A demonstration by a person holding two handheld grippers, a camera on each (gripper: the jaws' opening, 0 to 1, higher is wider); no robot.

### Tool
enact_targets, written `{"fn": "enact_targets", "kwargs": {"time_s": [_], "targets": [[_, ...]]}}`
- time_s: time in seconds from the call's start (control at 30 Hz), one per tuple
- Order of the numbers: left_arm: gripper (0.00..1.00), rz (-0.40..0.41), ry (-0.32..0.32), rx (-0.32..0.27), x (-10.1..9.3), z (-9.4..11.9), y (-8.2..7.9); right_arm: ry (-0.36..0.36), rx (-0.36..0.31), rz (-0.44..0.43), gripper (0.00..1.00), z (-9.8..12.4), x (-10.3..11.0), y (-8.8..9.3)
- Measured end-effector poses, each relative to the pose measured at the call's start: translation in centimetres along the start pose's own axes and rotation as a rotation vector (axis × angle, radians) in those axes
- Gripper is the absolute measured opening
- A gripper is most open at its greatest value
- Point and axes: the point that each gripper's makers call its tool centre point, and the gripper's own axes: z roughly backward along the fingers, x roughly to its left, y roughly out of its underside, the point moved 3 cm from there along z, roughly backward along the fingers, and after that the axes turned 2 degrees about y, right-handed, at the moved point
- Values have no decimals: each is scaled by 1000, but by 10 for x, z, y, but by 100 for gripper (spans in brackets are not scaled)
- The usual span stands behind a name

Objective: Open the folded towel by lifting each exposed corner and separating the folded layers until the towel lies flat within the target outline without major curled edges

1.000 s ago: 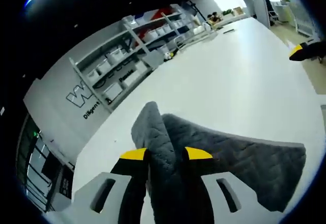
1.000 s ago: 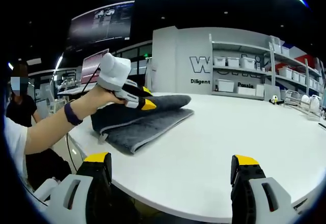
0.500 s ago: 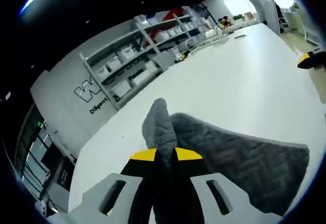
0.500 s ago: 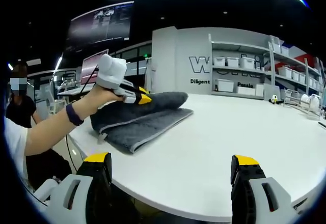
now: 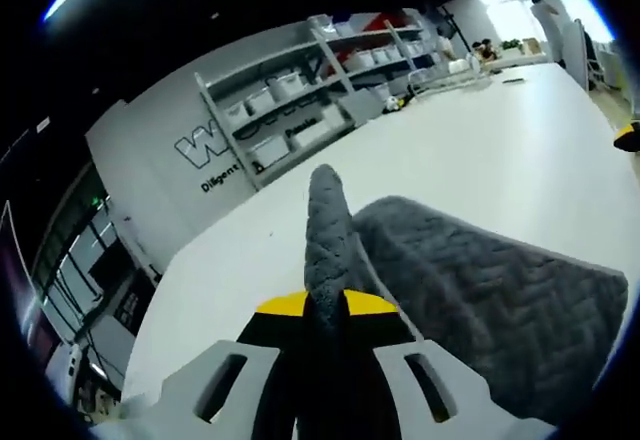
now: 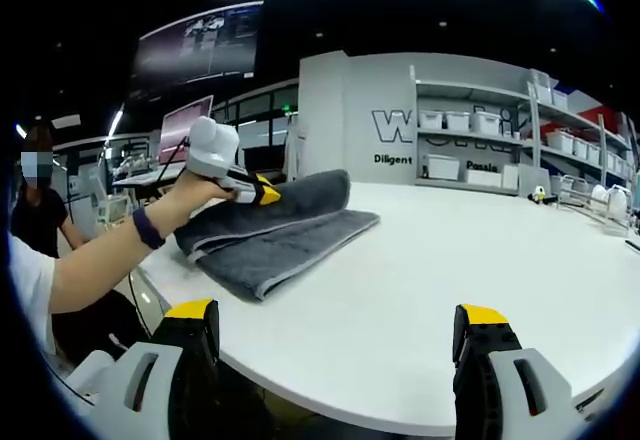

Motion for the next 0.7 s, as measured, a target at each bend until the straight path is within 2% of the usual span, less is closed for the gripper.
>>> {"fn": "enact_targets", "kwargs": {"time_s": [0.17,0.43,0.53,0.7], "targets": [[11,-25,-26,76,8,-6,20,-1,1,1,99,0,1,1],[12,-7,-25,150,15,-12,41,0,2,1,99,1,1,1],[14,-1,-30,155,19,-11,44,0,2,0,99,1,0,1],[25,41,-55,135,27,-6,45,-3,3,1,99,0,1,0]]}}
